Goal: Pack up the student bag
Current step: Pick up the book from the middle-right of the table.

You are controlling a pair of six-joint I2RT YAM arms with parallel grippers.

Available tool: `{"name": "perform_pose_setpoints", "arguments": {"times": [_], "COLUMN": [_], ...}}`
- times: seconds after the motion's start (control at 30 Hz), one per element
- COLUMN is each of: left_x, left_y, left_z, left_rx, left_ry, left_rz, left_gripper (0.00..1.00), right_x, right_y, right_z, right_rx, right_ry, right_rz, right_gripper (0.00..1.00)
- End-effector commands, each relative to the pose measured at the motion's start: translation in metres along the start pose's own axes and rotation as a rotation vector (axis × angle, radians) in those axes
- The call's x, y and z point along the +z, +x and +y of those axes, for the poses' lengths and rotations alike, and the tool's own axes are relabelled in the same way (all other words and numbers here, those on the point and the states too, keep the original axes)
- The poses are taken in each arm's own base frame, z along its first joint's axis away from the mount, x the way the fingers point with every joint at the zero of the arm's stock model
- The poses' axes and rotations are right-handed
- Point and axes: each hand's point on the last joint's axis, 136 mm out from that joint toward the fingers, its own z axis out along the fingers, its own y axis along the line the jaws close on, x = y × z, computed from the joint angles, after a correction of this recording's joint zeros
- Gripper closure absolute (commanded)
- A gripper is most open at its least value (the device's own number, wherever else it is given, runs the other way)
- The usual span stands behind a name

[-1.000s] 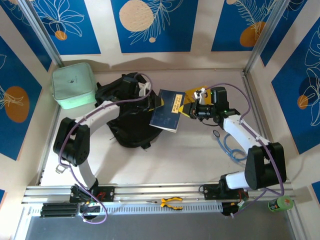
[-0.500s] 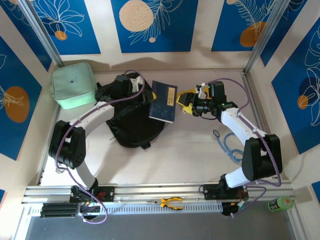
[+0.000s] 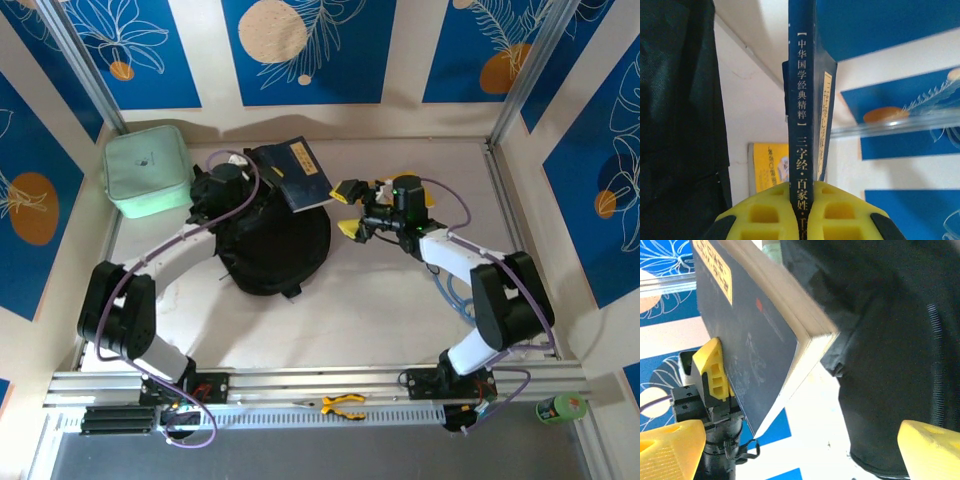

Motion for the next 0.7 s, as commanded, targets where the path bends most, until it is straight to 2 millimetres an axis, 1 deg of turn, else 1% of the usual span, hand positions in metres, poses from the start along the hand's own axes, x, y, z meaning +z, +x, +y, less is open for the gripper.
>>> {"name": "perform_pose_setpoints", "arguments": {"times": [0.0,0.07,0.13,0.2,0.27,0.43,0.53,0.67], "left_x": [-0.011,-0.011,-0.011,-0.011,-0.012,-0.011,-0.005,0.002], "left_y": [-0.021,-0.019,-0.018,-0.018,-0.019,-0.019,-0.015,-0.006], "left_z": [-0.027,-0.029,-0.032,-0.031,-0.029,-0.025,-0.025,-0.020], "left_rx": [-0.106,-0.126,-0.136,-0.150,-0.172,-0.188,-0.200,-0.226], "left_ry": [0.111,0.120,0.128,0.124,0.122,0.105,0.129,0.131], "left_rz": [-0.107,-0.097,-0.088,-0.089,-0.100,-0.109,-0.083,-0.033], "left_gripper": [1.00,1.00,1.00,1.00,1.00,1.00,1.00,1.00], "right_x": [0.018,0.030,0.041,0.049,0.053,0.052,0.052,0.051], "right_y": [0.003,0.002,0.001,-0.001,-0.003,-0.011,-0.013,-0.014], "right_z": [0.039,0.042,0.046,0.052,0.052,0.049,0.054,0.056], "right_rx": [0.009,0.030,0.073,0.082,0.098,0.085,0.054,0.017], "right_ry": [-0.134,-0.167,-0.189,-0.217,-0.225,-0.236,-0.231,-0.223], "right_rz": [-0.014,-0.023,-0.023,-0.021,-0.037,-0.095,-0.088,-0.102], "right_gripper": [0.01,0.03,0.06,0.11,0.16,0.38,0.57,0.72]}}
